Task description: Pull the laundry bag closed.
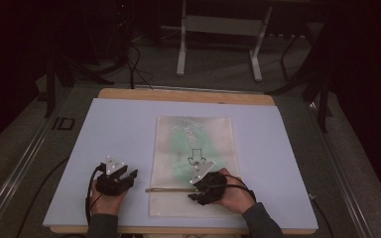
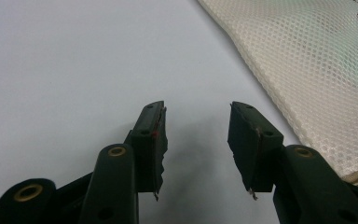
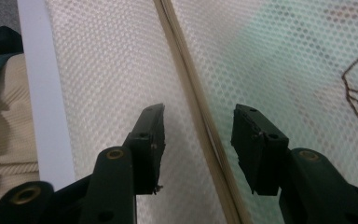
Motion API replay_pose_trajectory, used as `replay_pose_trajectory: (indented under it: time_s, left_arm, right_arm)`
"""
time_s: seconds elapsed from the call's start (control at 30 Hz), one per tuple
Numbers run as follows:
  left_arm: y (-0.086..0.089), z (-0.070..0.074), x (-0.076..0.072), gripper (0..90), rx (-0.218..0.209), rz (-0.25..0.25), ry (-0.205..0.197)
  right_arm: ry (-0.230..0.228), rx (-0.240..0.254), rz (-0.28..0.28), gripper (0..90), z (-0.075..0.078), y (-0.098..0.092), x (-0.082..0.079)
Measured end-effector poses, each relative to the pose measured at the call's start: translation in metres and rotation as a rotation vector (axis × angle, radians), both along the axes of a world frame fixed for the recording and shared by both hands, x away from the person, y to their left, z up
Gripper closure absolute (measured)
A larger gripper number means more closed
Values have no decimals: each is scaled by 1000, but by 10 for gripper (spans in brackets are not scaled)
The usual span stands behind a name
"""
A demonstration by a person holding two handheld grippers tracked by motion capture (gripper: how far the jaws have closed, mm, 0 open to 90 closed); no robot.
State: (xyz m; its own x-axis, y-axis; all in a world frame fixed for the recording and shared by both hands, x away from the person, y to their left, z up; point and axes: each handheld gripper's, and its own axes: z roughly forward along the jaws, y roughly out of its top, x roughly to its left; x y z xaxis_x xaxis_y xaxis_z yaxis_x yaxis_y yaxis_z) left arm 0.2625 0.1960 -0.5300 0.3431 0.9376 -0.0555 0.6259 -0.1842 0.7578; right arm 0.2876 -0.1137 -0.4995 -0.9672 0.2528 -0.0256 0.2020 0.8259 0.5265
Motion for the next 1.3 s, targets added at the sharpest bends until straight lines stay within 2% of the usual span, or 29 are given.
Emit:
replay_pose_trajectory:
  time_s: [0.83, 1.3]
  left_arm:
    - [0, 0, 1, 551, 8, -1, 2]
    - [-1, 0, 1, 552, 10, -6, 3]
  right_arm:
    - [20, 7, 63, 532, -3, 32, 9]
    - [24, 11, 75, 509, -5, 45, 13]
